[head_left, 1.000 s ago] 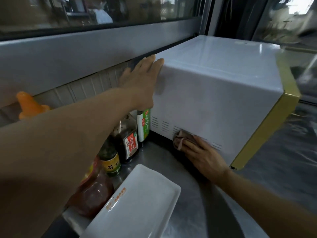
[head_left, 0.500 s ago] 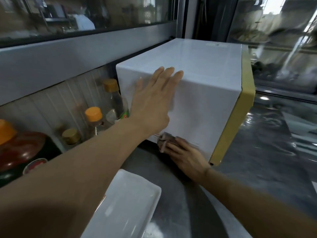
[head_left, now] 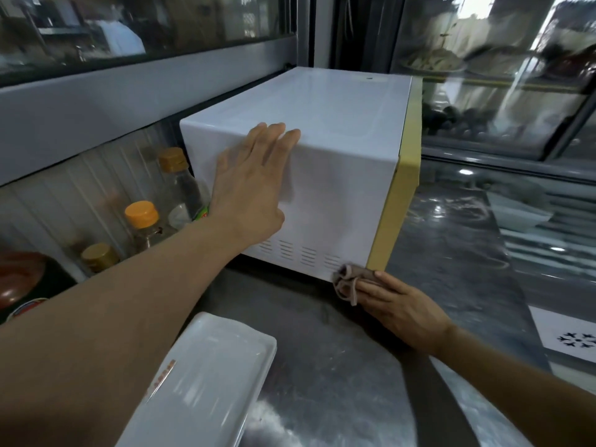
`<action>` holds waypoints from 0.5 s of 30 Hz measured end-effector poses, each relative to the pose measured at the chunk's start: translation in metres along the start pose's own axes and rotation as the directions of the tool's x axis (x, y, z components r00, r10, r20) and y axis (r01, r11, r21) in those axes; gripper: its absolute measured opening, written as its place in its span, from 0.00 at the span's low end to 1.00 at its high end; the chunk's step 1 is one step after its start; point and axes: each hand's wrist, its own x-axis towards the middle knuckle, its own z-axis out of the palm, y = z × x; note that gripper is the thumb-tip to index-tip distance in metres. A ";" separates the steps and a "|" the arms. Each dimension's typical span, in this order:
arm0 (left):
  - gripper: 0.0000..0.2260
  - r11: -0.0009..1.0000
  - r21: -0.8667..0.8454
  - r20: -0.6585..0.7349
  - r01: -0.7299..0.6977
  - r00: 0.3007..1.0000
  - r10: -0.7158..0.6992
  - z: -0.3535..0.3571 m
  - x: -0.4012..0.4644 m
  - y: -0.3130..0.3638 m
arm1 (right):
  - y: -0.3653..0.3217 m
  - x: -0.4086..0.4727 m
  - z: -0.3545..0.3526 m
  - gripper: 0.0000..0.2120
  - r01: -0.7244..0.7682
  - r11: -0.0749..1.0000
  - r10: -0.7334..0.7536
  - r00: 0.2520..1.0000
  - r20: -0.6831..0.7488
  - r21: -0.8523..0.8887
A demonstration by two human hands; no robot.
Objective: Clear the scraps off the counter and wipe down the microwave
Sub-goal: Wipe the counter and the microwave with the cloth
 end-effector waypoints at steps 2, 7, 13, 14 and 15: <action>0.49 1.000 0.004 0.018 0.011 1.000 -0.011 -0.003 0.000 0.002 | -0.002 -0.013 -0.006 0.27 -0.062 0.997 0.061 0.998 0.012 0.043; 0.50 0.999 0.038 0.122 0.027 0.992 -0.031 -0.015 0.004 0.006 | -0.017 -0.044 -0.037 0.28 -0.296 0.940 0.305 0.952 -0.024 0.169; 0.48 0.998 0.060 0.222 0.023 0.974 -0.036 -0.033 0.005 0.012 | -0.003 -0.033 -0.119 0.20 -0.356 0.483 0.817 0.513 -0.264 0.800; 0.49 0.998 0.055 0.213 0.008 0.977 -0.020 -0.034 0.005 0.017 | 0.004 -0.026 -0.132 0.22 -0.342 0.399 0.859 0.464 -0.216 0.851; 0.49 0.999 0.045 0.201 -0.016 0.980 0.006 -0.034 0.005 0.022 | 0.012 -0.016 -0.144 0.24 -0.327 0.319 0.886 0.436 -0.158 0.889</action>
